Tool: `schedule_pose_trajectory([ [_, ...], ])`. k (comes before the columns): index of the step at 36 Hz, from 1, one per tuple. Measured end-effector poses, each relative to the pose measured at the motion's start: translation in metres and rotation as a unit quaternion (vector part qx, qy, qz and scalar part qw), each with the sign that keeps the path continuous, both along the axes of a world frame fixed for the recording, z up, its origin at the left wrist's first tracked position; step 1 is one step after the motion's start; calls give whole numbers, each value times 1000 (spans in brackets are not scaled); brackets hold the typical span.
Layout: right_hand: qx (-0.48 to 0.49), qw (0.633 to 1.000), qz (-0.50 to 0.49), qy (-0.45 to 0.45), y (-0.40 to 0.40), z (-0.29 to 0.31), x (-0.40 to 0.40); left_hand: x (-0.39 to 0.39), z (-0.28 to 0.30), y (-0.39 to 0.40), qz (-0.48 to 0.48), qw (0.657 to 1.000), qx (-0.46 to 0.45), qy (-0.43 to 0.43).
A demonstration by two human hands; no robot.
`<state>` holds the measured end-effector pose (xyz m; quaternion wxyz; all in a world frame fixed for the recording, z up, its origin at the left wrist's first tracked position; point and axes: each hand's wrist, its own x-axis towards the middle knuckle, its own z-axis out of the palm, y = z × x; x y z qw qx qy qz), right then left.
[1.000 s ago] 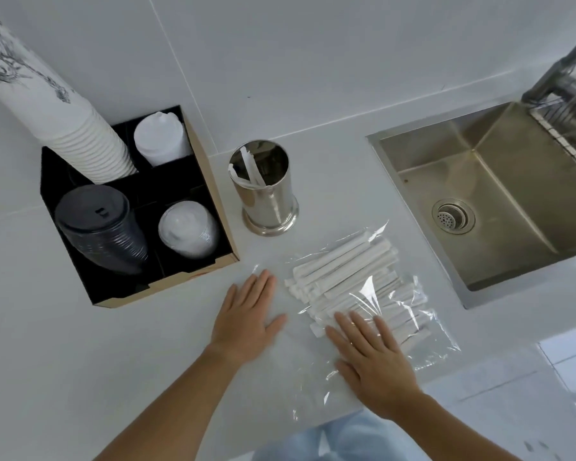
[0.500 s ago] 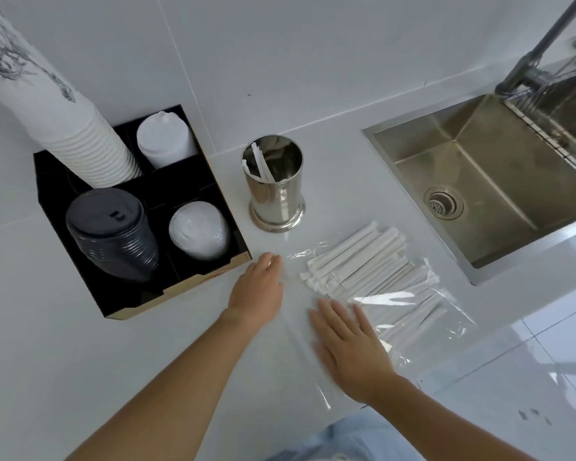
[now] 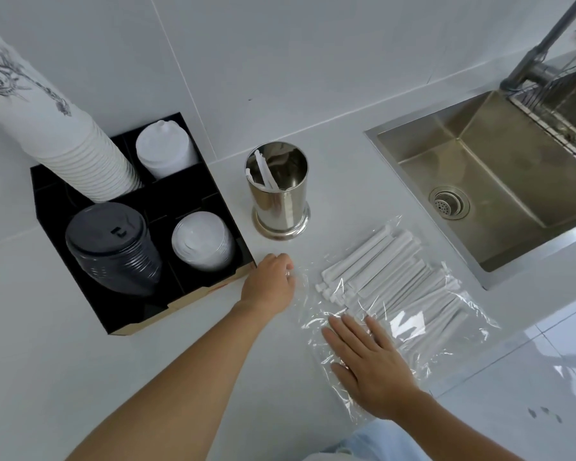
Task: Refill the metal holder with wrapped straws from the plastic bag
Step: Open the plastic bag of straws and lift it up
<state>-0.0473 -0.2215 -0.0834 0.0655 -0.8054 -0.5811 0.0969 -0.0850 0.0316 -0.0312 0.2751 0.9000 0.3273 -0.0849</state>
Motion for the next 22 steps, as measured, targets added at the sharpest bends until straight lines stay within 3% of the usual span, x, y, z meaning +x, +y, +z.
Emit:
schedule_pose_trajectory([
  [22,31,999,-11,8,-1,-1,0,-8,4,12,12,993,-76,-90],
])
